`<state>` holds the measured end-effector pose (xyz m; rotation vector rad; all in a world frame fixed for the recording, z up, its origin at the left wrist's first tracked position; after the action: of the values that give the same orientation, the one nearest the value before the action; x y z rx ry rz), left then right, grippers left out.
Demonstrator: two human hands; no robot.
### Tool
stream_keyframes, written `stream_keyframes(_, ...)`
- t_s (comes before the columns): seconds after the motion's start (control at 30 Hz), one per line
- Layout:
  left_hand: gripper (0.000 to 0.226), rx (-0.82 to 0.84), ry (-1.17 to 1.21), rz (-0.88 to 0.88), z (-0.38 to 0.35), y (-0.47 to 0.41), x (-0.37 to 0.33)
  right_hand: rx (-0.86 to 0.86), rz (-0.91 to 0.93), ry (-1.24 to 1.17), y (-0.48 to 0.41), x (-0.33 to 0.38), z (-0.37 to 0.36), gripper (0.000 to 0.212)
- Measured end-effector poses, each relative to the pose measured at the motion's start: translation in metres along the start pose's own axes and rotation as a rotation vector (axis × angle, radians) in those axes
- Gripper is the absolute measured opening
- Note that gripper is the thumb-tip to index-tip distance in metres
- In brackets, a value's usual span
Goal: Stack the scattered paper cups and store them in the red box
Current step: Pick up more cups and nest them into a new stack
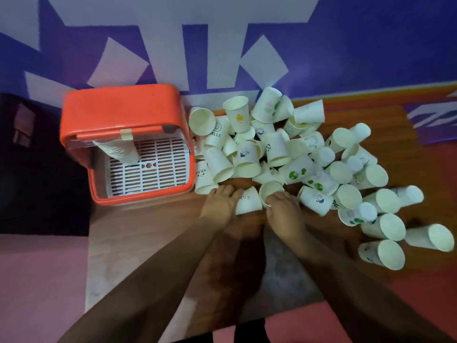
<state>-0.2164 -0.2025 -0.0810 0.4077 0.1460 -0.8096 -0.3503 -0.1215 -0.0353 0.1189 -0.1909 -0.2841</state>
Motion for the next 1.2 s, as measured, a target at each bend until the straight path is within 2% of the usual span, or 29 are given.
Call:
stream_keyframes(0.07, 0.073, 0.029, 0.038, 0.027, -0.011, 0.003, -0.001, -0.038, -0.001, 0.006, 0.004, -0.006, 0.002, 0.010)
stream_keyframes(0.13, 0.075, 0.041, 0.187, 0.071, -0.020, 0.010, 0.002, -0.103, -0.016, -0.044, 0.012, -0.013, 0.010, 0.011)
stream_keyframes(0.27, 0.063, -0.004, 0.749, 0.244, -0.032, 0.031, 0.016, -0.285, -0.022, -0.308, 0.035, -0.033, 0.030, 0.011)
stream_keyframes(0.37, 0.059, 0.014, 0.998, 0.320, -0.035, 0.047, 0.016, -0.383, -0.143, -0.602, 0.050, -0.050, 0.047, 0.013)
stream_keyframes(0.47, 0.066, 0.011, 1.178, 0.303, -0.032, 0.057, 0.005, -0.265, -0.260, -0.825, 0.056, -0.055, 0.052, 0.014)
stream_keyframes(0.57, 0.071, 0.032, 1.289, 0.281, -0.027, 0.064, -0.006, -0.093, -0.232, -0.953, 0.053, -0.048, 0.050, 0.013)
stream_keyframes(0.63, 0.069, 0.044, 1.379, 0.275, -0.022, 0.068, -0.011, -0.001, -0.208, -0.965, 0.052, -0.043, 0.050, 0.018)
stream_keyframes(0.73, 0.072, 0.086, 1.557, 0.265, -0.015, 0.077, -0.013, 0.049, -0.174, -0.966, 0.051, -0.037, 0.059, 0.023)
stream_keyframes(0.83, 0.086, 0.142, 1.575, 0.223, -0.006, 0.089, -0.016, 0.110, -0.121, -0.914, 0.051, -0.032, 0.069, 0.019)
stream_keyframes(0.9, 0.085, 0.168, 1.625, 0.213, -0.001, 0.096, -0.016, 0.193, -0.093, -0.912, 0.051, -0.030, 0.071, 0.013)
stream_keyframes(0.93, 0.080, 0.190, 1.665, 0.213, 0.001, 0.099, -0.016, 0.228, -0.090, -0.938, 0.052, -0.029, 0.071, 0.021)
stream_keyframes(1.0, 0.071, 0.252, 1.719, 0.204, 0.003, 0.103, -0.015, 0.275, -0.109, -1.001, 0.054, -0.029, 0.072, 0.055)
stream_keyframes(1.07, 0.066, 0.300, 1.736, 0.179, 0.003, 0.103, -0.015, 0.305, -0.107, -1.007, 0.056, -0.026, 0.071, 0.078)
stream_keyframes(1.13, 0.069, 0.300, 1.717, 0.176, 0.004, 0.102, -0.020, 0.351, -0.077, -0.993, 0.058, -0.017, 0.063, 0.077)
stream_keyframes(1.2, 0.076, 0.293, 1.697, 0.164, 0.001, 0.099, -0.028, 0.359, -0.069, -0.976, 0.062, -0.011, 0.053, 0.064)
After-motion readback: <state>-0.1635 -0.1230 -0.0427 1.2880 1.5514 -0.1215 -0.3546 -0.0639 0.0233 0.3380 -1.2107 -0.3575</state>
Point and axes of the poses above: each hand's wrist, its own y-axis away from the middle knuckle, its own z-axis out of the back of the hand, x = y × z, the point moved 7 cm from there along -y, towards the middle knuckle, and after that the axes turned 3 degrees about z, right-handed, at the moved point
